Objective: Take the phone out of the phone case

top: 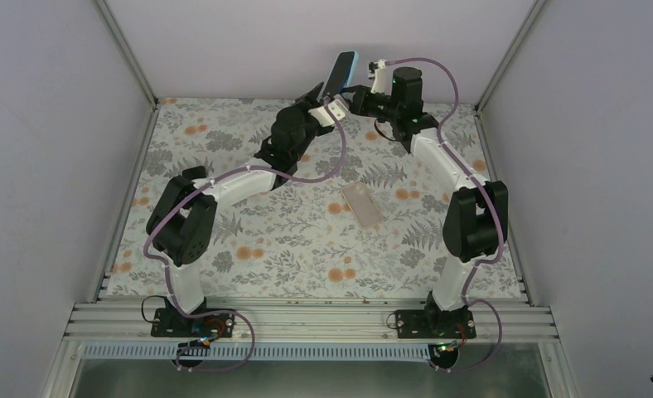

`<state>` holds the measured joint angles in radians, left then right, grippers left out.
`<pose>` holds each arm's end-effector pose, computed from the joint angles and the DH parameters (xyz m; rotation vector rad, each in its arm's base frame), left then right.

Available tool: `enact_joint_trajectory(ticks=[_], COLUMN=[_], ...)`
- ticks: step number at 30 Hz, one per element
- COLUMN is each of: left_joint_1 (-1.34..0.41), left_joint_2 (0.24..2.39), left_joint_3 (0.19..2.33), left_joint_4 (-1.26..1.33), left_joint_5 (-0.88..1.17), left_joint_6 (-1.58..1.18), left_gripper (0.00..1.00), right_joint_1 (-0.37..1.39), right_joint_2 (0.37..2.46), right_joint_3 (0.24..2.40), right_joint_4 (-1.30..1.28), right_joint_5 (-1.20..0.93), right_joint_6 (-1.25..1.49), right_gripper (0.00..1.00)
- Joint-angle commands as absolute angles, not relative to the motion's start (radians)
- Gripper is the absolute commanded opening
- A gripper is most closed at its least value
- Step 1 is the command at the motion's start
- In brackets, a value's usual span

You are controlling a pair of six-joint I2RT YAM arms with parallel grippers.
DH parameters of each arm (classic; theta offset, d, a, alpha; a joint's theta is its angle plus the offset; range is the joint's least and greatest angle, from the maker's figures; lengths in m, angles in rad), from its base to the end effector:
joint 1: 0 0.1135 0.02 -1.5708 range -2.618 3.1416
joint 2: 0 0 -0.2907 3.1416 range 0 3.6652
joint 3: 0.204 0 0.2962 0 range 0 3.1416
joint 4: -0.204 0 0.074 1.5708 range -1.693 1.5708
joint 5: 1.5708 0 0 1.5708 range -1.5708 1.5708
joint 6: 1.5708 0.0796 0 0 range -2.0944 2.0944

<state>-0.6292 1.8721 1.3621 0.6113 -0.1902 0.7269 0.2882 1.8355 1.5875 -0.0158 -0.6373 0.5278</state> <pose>0.4455 -0.3057 0.3173 0.7996 1.2396 0.2190 0.4900 0.1947 0.3451 -0.2468 1.9234 1.1406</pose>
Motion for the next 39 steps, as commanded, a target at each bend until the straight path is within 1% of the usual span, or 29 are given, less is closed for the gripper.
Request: enact_joint_trajectory(ticks=[1, 3, 4, 8, 12, 14, 16, 17, 21, 26, 31, 36, 39], left_joint_1=[-0.482, -0.481, -0.479, -0.477, -0.477, -0.473, -0.469, -0.465, -0.458, -0.431, -0.408, -0.372, -0.342], left_joint_2=[1.887, 1.899, 1.908, 1.931, 1.961, 1.973, 1.985, 1.987, 1.986, 1.898, 1.815, 1.721, 1.666], left_joint_3=[1.380, 1.401, 1.412, 1.443, 1.495, 1.521, 1.549, 1.561, 1.585, 1.507, 1.437, 1.349, 1.314], left_joint_4=[0.611, 0.583, 0.571, 0.528, 0.470, 0.440, 0.403, 0.377, 0.322, 0.349, 0.319, 0.289, 0.238], left_joint_5=[-0.453, -0.456, -0.459, -0.433, -0.403, -0.384, -0.355, -0.337, -0.318, -0.253, -0.192, -0.153, -0.116], left_joint_6=[0.681, 0.668, 0.661, 0.643, 0.613, 0.598, 0.579, 0.567, 0.572, 0.574, 0.616, 0.671, 0.671], left_gripper=[0.52, 0.44, 0.41, 0.39, 0.32, 0.24, 0.08, 0.03, 0.02, 0.02, 0.02, 0.02, 0.02], right_joint_1=[0.296, 0.297, 0.298, 0.307, 0.316, 0.319, 0.319, 0.319, 0.310, 0.266, 0.211, 0.156, 0.096], right_joint_2=[1.728, 1.731, 1.731, 1.732, 1.729, 1.727, 1.723, 1.721, 1.720, 1.711, 1.701, 1.710, 1.723], right_joint_3=[1.573, 1.577, 1.577, 1.584, 1.582, 1.582, 1.580, 1.582, 1.606, 1.580, 1.536, 1.486, 1.471], right_joint_4=[-0.045, -0.045, -0.042, -0.045, -0.044, -0.047, -0.051, -0.057, -0.135, -0.216, -0.293, -0.284, -0.302], right_joint_5=[-0.841, -0.847, -0.851, -0.861, -0.867, -0.868, -0.866, -0.861, -0.811, -0.728, -0.521, -0.199, -0.143], right_joint_6=[0.532, 0.538, 0.540, 0.540, 0.541, 0.540, 0.530, 0.519, 0.397, 0.232, 0.029, -0.224, -0.281], right_gripper=[0.03, 0.03, 0.03, 0.03, 0.03, 0.03, 0.03, 0.03, 0.03, 0.03, 0.03, 0.03, 0.03])
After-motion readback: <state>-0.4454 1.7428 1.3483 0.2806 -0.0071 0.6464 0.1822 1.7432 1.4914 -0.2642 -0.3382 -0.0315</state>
